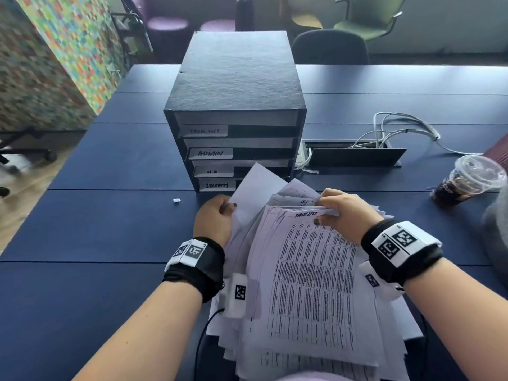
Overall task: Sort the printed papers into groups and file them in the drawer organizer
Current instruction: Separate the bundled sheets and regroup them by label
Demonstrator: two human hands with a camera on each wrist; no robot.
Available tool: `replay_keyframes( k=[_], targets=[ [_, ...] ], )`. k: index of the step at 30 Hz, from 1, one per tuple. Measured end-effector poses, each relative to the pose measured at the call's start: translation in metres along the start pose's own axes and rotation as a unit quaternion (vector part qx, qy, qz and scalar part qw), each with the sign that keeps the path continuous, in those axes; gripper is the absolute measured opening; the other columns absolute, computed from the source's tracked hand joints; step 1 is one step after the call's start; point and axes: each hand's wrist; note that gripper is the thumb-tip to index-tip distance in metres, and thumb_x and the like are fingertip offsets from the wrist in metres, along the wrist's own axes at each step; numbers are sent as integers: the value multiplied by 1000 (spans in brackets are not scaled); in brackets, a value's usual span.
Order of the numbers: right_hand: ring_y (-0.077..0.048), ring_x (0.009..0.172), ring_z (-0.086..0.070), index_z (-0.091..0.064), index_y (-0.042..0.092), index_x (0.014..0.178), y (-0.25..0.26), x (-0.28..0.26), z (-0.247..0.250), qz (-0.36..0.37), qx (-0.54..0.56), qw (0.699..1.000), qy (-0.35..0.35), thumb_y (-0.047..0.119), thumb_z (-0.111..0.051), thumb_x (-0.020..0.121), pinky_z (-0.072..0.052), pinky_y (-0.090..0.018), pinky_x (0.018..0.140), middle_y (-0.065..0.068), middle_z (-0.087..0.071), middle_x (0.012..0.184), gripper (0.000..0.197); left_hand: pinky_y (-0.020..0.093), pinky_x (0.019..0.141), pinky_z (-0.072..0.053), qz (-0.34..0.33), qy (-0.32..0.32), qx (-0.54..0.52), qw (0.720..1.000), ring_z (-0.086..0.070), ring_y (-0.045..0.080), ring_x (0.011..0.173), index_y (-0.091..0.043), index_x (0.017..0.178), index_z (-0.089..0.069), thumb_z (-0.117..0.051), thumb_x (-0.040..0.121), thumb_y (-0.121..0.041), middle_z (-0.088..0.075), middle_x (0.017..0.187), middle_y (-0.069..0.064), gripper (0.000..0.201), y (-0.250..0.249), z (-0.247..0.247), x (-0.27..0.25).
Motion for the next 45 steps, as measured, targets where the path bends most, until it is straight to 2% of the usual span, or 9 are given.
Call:
replay_keyframes(
  k=[4,9,18,30,33,38,40,43,45],
  targets=[
    [-17,82,-56,-71,13,89,3,-2,15,1,39,999,-12,20,-76,75,-45,-31,82,8,-57,87,17,25,63,-29,56,-29,45,997,-51,25,77,-4,93,-64,-55,91,-12,-60,84,10,12,8,14,7],
    [-18,94,-58,-69,10,91,3,-2,29,-28,64,998,7,16,-74,77,-46,-32,89,4,-62,103,16,25,68,-33,107,-56,37,992,-52,25,80,-7,98,-65,-52,91,-12,-63,89,11,16,17,37,13],
    [-21,104,-55,-65,15,110,-5,7,7,-101,-32,994,37,27,-68,82,-43,-34,95,6,-56,116,30,24,71,-34,13,-44,11,999,-52,23,81,-12,98,-66,-58,90,-16,-58,84,2,12,-13,46,8],
    [-26,103,-56,-60,18,120,-15,7,4,-220,-39,975,4,27,-66,85,-43,-30,89,-4,-60,116,36,16,63,-32,-14,-198,-32,979,-52,17,76,-10,96,-66,-56,90,-12,-61,83,0,11,3,98,18],
    [-27,107,-54,-59,17,121,-22,7,-7,-242,-18,970,-2,27,-68,83,-43,-30,92,-5,-56,121,41,12,57,-35,-59,-197,-55,977,-52,11,68,-19,89,-64,-57,90,-14,-60,75,-8,9,-5,106,16],
    [-22,103,-51,-61,18,118,-29,-6,-22,-277,4,960,-32,33,-67,83,-40,-27,93,10,-41,105,38,17,72,-45,-170,-210,-75,960,-56,6,75,-23,86,-68,-60,85,-12,-65,83,-2,13,-30,106,12],
    [-24,107,-53,-61,24,116,-29,-12,-24,-297,0,954,-28,35,-66,84,-39,-36,100,9,-52,110,34,16,74,-46,-220,-178,-82,956,-58,3,75,-25,85,-69,-62,82,-9,-65,82,-4,17,-41,102,7],
    [-25,93,-57,-59,31,89,-27,-21,-24,-300,-19,954,1,35,-65,83,-44,-41,93,-2,-66,100,9,10,68,-45,-297,-9,-56,953,-60,-2,72,-23,84,-74,-70,79,-10,-69,81,-6,14,-52,90,-9],
    [-26,89,-58,-58,28,91,-27,-30,-24,-300,-27,954,2,35,-65,83,-46,-40,89,-3,-65,93,13,10,66,-44,-355,94,-8,930,-59,-2,69,-21,83,-76,-71,78,-17,-69,78,-9,9,-51,78,-21]
  ],
)
Point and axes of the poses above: each hand's wrist, its own x-axis towards the middle knuckle, its own z-axis out of the back of the hand, y = z × x
